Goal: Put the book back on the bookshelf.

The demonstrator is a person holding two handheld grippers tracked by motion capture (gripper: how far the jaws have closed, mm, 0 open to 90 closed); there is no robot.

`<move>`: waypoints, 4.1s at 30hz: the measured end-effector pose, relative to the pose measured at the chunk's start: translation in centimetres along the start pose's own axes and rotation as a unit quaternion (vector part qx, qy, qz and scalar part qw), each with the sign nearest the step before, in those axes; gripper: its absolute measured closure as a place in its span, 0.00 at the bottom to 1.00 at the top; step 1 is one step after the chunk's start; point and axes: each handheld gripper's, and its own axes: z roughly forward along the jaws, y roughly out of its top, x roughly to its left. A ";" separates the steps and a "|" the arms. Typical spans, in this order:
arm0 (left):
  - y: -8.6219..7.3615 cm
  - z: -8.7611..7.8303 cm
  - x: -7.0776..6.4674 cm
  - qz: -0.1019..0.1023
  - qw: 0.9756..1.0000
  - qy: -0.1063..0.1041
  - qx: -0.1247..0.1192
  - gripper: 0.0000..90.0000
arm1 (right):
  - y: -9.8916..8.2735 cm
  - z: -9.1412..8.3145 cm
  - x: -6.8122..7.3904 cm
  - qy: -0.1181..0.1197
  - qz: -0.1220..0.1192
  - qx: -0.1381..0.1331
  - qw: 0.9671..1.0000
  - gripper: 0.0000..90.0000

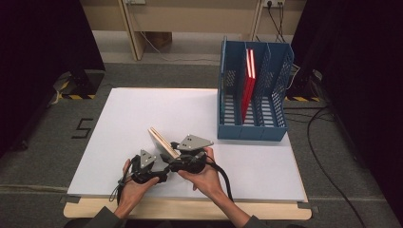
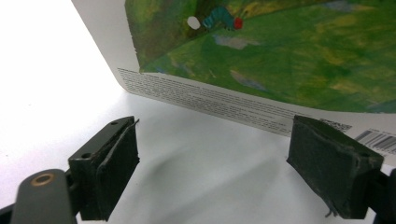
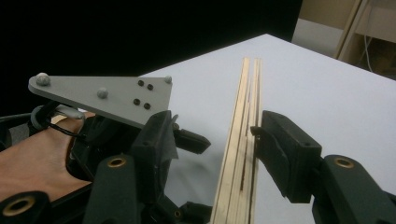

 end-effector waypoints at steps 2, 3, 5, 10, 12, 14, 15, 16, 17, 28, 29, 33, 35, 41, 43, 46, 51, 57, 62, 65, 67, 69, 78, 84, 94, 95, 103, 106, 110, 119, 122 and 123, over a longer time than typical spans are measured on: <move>0.1 -0.1 0.1 0.000 1.000 0.001 -0.001 0.17 | 0.0 -0.1 0.1 0.002 0.004 -0.003 1.000 0.50; 0.2 -0.1 0.2 -0.002 1.000 0.002 -0.006 0.17 | 0.0 -0.1 0.1 0.001 -0.001 -0.003 1.000 0.49; 0.3 -0.1 0.4 -0.006 1.000 0.005 -0.011 0.17 | 0.0 -0.1 0.1 0.000 -0.002 -0.003 1.000 0.49; 0.6 -0.3 0.9 -0.012 1.000 0.010 -0.024 0.17 | 0.0 -0.1 0.1 -0.008 -0.013 -0.003 1.000 0.48; 0.7 -0.4 1.1 -0.014 1.000 0.011 -0.025 0.17 | 0.0 -0.2 0.1 -0.011 -0.010 -0.002 1.000 0.47; 0.7 -0.4 1.1 -0.014 1.000 0.010 -0.023 0.17 | 0.0 -0.4 0.0 -0.013 -0.009 -0.003 1.000 0.46; 0.7 -0.4 1.1 -0.014 1.000 0.010 -0.023 0.17 | -0.2 -0.6 -0.2 -0.017 -0.004 -0.006 1.000 0.44; 0.7 -0.4 1.1 -0.015 1.000 0.010 -0.023 0.17 | -0.4 -0.8 -0.3 -0.016 -0.003 -0.004 1.000 0.43; 0.7 -0.4 1.1 -0.015 1.000 0.010 -0.023 0.17 | -0.6 -0.9 -0.4 -0.018 -0.001 -0.005 1.000 0.42; 0.9 -0.7 1.7 -0.024 0.999 0.011 -0.025 0.17 | -2.8 -1.8 -0.8 -0.029 0.016 0.000 0.999 0.40; 0.9 -0.7 1.8 -0.024 0.999 0.011 -0.025 0.17 | -3.0 -1.8 -0.8 -0.029 0.016 -0.001 0.999 0.40; 0.9 -0.9 2.2 -0.029 0.999 0.015 -0.027 0.17 | -3.7 -1.5 -0.5 -0.035 0.007 0.001 0.999 0.40; 0.9 -1.0 2.6 -0.035 0.999 0.019 -0.030 0.17 | -4.0 -1.2 -0.3 -0.035 0.006 0.003 0.999 0.40; 0.9 -1.5 3.5 -0.047 0.998 0.029 -0.037 0.17 | -4.6 -0.8 0.0 -0.039 0.001 0.007 0.999 0.40; 0.9 -1.7 3.8 -0.051 0.998 0.032 -0.036 0.17 | -5.0 -0.4 0.2 -0.040 0.000 0.009 0.999 0.41; 0.9 -1.8 4.1 -0.053 0.997 0.036 -0.036 0.17 | -5.2 -0.2 0.2 -0.041 -0.001 0.007 0.999 0.42; 0.9 -1.9 4.2 -0.055 0.997 0.037 -0.040 0.17 | -5.8 0.3 0.2 -0.047 0.001 0.002 0.999 0.43; 0.8 -1.8 4.5 -0.058 0.997 0.041 -0.035 0.17 | -6.1 0.7 0.1 -0.052 0.003 -0.001 0.999 0.43; 0.8 -1.9 4.8 -0.061 0.996 0.045 -0.038 0.17 | -6.5 1.0 -0.1 -0.061 0.000 -0.003 0.998 0.43; 0.8 -1.9 4.8 -0.060 0.996 0.045 -0.037 0.17 | -6.6 1.1 -0.2 -0.062 0.002 -0.005 0.998 0.44; 0.8 -1.9 4.8 -0.060 0.997 0.044 -0.037 0.17 | -6.7 1.1 -0.2 -0.062 0.000 -0.005 0.998 0.44; 0.8 -1.9 4.7 -0.058 0.997 0.043 -0.036 0.17 | -6.8 1.2 -0.3 -0.061 -0.001 -0.005 0.998 0.44; 0.8 -1.9 4.8 -0.061 0.996 0.045 -0.037 0.17 | -7.1 1.9 -0.1 -0.061 0.001 -0.011 0.998 0.46; 0.8 -1.8 4.7 -0.058 0.997 0.044 -0.035 0.17 | -7.3 2.4 0.0 -0.062 0.003 -0.011 0.998 0.46; 0.8 -1.8 4.6 -0.057 0.997 0.043 -0.033 0.17 | -7.5 3.1 0.0 -0.065 0.005 -0.015 0.998 0.47; 0.8 -1.8 4.6 -0.056 0.997 0.043 -0.032 0.17 | -7.5 3.1 0.0 -0.065 0.006 -0.014 0.998 0.47; 0.7 -1.6 4.5 -0.055 0.997 0.041 -0.032 0.17 | -7.6 3.5 0.0 -0.070 0.004 -0.011 0.997 0.49; 0.7 -1.6 4.4 -0.055 0.997 0.040 -0.033 0.17 | -7.6 3.6 -0.1 -0.072 0.004 -0.011 0.997 0.49; 0.7 -1.7 4.4 -0.055 0.997 0.041 -0.032 0.17 | -7.7 3.8 -0.2 -0.074 0.004 -0.009 0.997 0.52; 0.8 -1.7 4.4 -0.055 0.997 0.040 -0.030 0.17 | -7.7 3.7 -0.4 -0.066 -0.003 -0.017 0.998 0.75; 0.7 -1.6 4.5 -0.054 0.997 0.040 -0.030 0.17 | -7.7 3.5 -0.5 -0.063 -0.002 -0.017 0.998 0.79; 0.8 -1.7 4.5 -0.055 0.997 0.040 -0.029 0.17 | -7.6 3.5 -0.7 -0.065 -0.008 -0.021 0.998 0.82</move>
